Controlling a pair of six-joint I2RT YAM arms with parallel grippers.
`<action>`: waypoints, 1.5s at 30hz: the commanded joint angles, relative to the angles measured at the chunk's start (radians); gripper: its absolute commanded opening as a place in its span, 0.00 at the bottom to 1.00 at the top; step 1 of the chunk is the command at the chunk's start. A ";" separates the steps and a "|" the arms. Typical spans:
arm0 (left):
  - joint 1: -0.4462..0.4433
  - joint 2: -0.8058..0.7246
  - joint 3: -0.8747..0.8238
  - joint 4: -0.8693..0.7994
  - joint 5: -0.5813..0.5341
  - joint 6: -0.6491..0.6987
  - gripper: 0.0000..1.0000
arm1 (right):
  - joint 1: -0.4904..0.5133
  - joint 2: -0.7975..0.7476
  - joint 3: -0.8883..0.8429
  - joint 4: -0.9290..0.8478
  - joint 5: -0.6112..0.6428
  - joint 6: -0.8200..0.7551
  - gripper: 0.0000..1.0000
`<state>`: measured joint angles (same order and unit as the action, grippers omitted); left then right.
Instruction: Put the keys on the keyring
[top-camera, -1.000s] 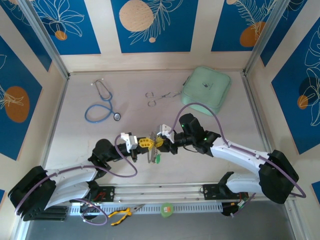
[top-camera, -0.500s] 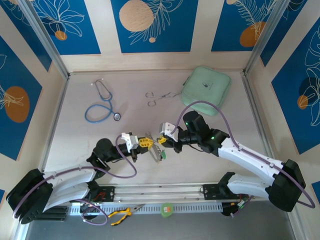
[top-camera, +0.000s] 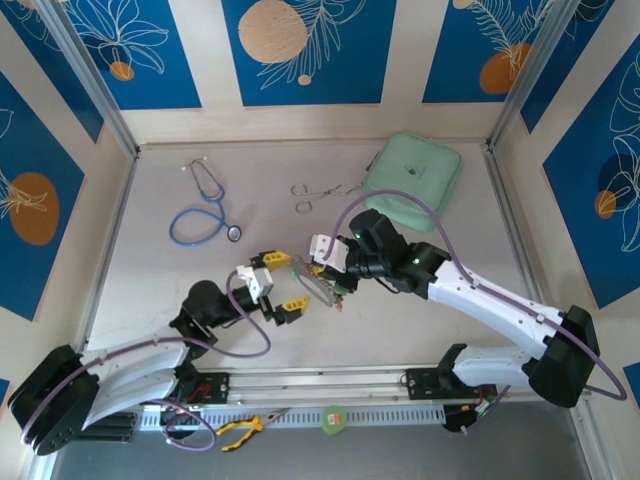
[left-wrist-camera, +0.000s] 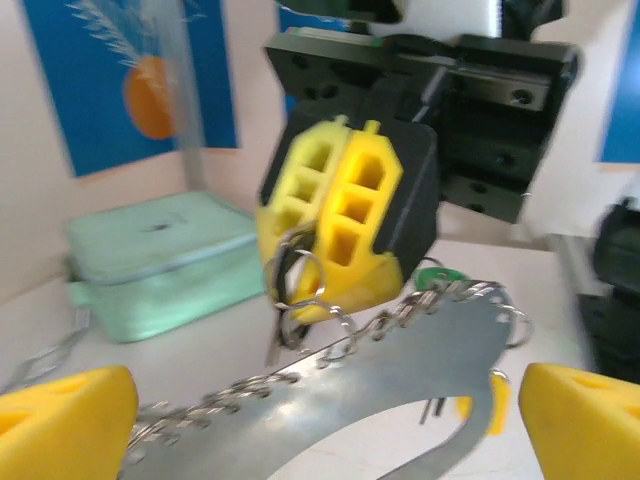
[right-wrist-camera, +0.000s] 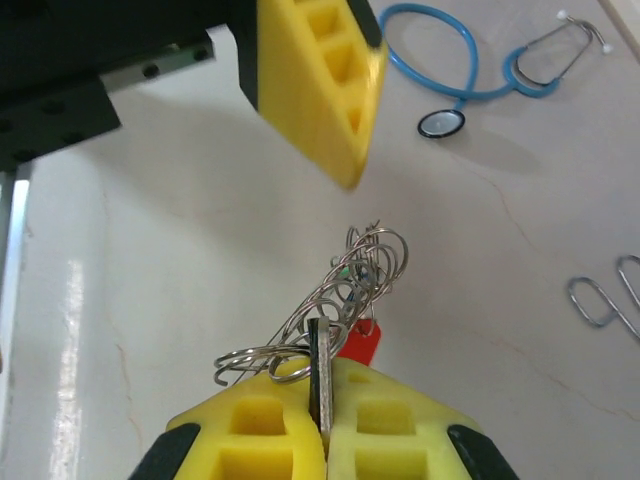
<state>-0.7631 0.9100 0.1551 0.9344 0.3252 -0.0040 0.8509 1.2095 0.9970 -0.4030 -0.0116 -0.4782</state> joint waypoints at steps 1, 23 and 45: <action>0.004 -0.131 -0.013 -0.090 -0.288 0.034 1.00 | 0.020 0.058 0.078 -0.042 0.076 -0.033 0.00; 0.008 -0.278 0.208 -0.546 -0.979 0.101 1.00 | 0.048 0.492 0.038 0.070 0.331 0.007 0.00; 0.326 0.053 0.226 -0.546 -0.885 0.068 0.99 | -0.311 -0.036 -0.229 0.107 0.178 0.382 0.51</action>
<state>-0.4900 0.9226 0.3752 0.3241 -0.5980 0.0593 0.6353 1.2736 0.8349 -0.4500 0.3752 -0.3153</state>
